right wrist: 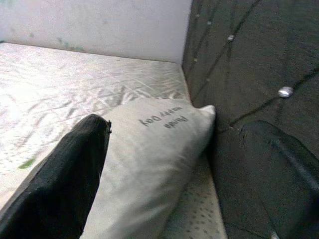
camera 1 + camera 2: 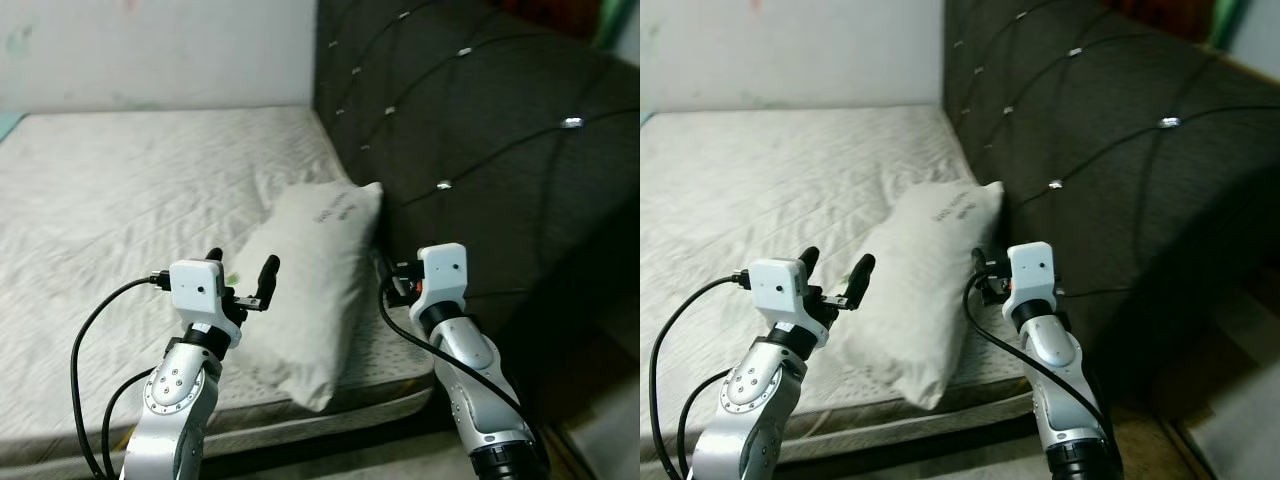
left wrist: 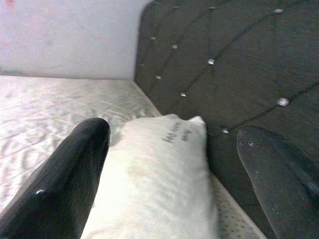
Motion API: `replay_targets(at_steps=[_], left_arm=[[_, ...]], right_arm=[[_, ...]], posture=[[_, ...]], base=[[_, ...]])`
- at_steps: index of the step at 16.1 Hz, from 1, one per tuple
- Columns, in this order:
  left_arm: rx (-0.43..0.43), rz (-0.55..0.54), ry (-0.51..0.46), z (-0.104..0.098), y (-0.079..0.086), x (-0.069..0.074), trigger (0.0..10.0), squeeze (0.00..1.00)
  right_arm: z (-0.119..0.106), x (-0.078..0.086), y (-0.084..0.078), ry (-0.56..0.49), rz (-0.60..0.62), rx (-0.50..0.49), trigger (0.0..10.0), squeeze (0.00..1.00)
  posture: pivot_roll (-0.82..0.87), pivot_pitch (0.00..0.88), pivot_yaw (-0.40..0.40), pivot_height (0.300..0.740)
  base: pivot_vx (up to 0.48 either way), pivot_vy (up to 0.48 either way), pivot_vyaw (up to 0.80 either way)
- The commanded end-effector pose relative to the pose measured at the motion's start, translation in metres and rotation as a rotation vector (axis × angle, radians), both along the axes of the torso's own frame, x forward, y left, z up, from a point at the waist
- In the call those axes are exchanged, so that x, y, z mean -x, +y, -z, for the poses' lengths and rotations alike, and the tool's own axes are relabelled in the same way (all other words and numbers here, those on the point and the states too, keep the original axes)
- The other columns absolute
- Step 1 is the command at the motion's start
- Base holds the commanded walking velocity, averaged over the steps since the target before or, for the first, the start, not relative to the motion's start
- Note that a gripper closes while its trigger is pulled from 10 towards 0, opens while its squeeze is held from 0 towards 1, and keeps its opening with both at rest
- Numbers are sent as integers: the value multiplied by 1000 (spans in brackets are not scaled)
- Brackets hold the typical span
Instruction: Clean up the room
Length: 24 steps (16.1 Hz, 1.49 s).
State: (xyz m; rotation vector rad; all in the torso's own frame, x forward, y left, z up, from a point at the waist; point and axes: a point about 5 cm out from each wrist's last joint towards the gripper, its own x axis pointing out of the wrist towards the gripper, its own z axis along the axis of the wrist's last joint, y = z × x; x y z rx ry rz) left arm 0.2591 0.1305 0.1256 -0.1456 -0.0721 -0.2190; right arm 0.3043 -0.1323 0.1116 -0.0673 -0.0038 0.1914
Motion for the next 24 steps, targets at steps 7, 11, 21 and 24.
replay_targets(at_steps=[7,11,21,24], left_arm=[[-23,1,10,1,-1,-2,10000,0],[-26,18,7,1,-4,-2,10000,0],[-21,39,12,3,-5,-1,10000,0],[-18,48,10,3,-6,-1,10000,0]], right_arm=[[-4,0,2,-22,-25,33,10000,0],[-4,-1,1,-23,-20,27,10000,0],[-4,-3,1,-23,-21,21,10000,0],[-4,-2,1,-26,-24,26,10000,0]], posture=[[22,32,-27,740],[21,32,-27,740],[23,17,-31,740],[21,16,-29,740]], base=[[0,0,343],[0,0,800],[0,0,117],[0,0,0]])
